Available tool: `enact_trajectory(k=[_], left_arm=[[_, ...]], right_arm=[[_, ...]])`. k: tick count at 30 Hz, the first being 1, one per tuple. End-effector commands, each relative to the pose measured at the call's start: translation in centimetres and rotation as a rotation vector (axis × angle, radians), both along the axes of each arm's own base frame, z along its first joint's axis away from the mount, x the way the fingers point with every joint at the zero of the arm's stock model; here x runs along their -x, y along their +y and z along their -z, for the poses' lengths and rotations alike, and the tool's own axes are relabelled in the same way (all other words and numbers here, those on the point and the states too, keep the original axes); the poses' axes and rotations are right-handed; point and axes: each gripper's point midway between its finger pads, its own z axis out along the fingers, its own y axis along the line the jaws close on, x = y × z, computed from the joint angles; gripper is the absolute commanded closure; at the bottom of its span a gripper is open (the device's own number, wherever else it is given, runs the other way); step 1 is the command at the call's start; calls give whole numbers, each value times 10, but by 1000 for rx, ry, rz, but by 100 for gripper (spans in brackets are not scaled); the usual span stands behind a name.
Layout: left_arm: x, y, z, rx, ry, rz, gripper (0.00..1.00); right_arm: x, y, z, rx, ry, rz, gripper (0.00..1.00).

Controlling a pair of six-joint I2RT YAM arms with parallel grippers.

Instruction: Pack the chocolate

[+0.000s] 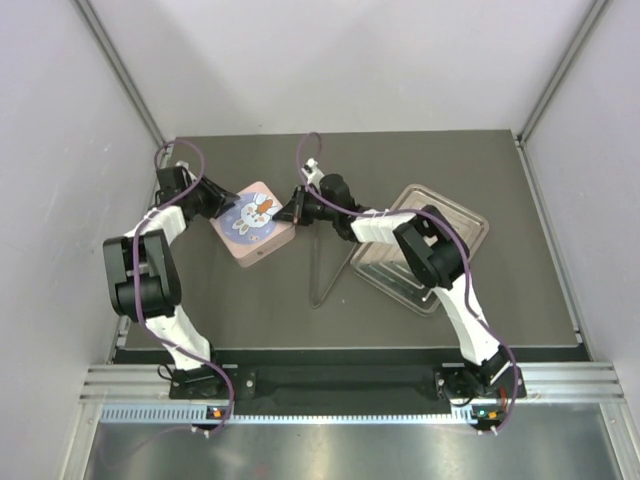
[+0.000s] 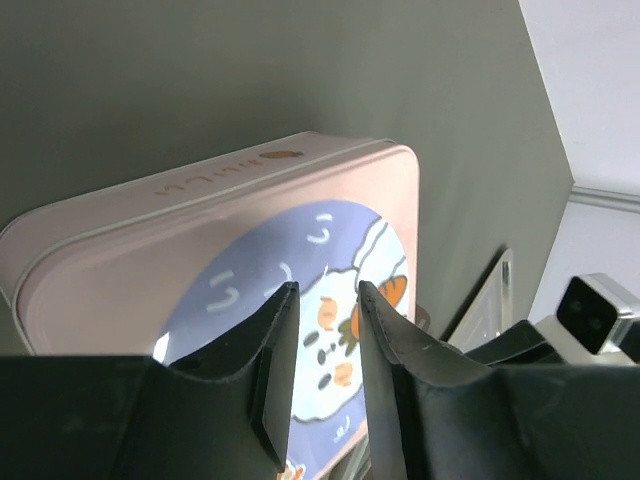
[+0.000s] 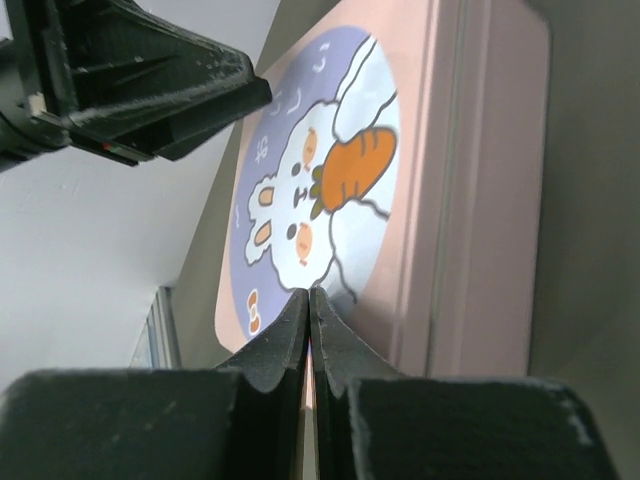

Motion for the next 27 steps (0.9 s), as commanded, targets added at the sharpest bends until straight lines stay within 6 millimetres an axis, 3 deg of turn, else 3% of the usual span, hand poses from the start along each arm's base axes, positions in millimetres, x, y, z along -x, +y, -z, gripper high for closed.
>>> enact_trajectory(k=[1,8,10,14,18,19,23,27], left_arm=[[9,-1,-32,-58,-58,24,65],[17,2,-58,-98,-84,20,64],[12,-4,-73,-75,-140,35,65],[9,-36,-76,-20,-160,127,65],[9,-51,-47,-23,-103,165,66],[11,-51,-37,-23,-80,164,66],[16,-57,2,-3,13,184,67],[20,-62,22,-12,54,195,67]], right_arm=[[32,0,50,104,104,2,100],[35,-13,64,124,141,63,100],[34,-18,63,135,131,80,100],[29,-20,55,158,113,85,100],[27,-21,34,179,63,51,100],[23,-17,17,170,30,47,100],[14,-15,-16,181,-57,17,100],[11,-2,-51,104,-93,-47,100]])
